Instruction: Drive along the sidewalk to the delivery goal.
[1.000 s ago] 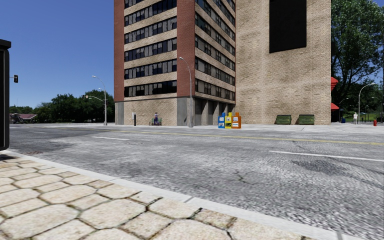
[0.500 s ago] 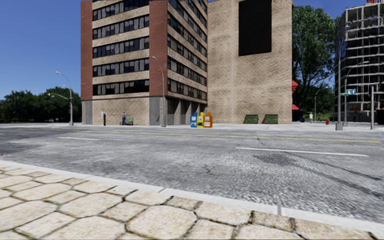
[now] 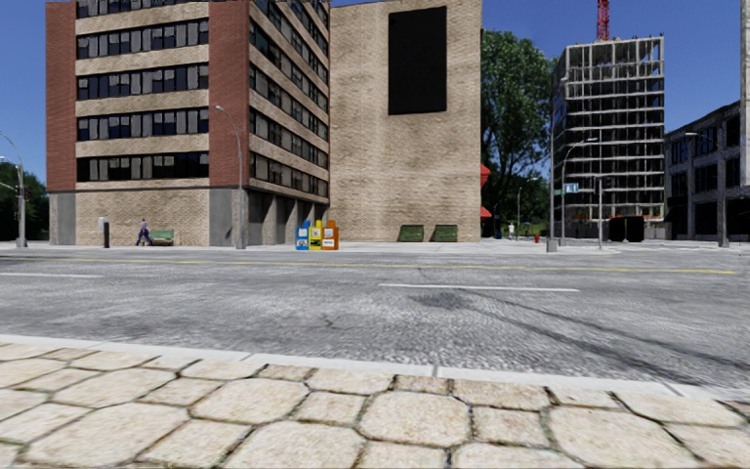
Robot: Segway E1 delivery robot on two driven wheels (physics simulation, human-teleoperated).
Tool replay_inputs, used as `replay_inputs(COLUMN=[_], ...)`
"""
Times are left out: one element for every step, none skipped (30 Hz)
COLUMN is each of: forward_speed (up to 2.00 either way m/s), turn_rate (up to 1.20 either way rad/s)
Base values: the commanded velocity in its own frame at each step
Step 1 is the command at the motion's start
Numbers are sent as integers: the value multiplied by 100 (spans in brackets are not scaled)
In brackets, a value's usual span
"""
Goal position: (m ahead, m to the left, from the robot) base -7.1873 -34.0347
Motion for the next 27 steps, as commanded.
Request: replay_inputs(forward_speed=[-76,-76,-76,-77,-77,-77,-77,-77,-77,-77,-77,-77,-77,-77,-77,-77,-77,-77,-77,-77,-76,-76,-76,-76,-76,-76,-76], turn_rate=[-52,-52,-53,-53,-53,-54,-57,-59,-59,-60,-60,-60,-60,-60,-60,-60,-60,-60,-60,-60,-60,-60,-60,-60,-60,-60,-60])
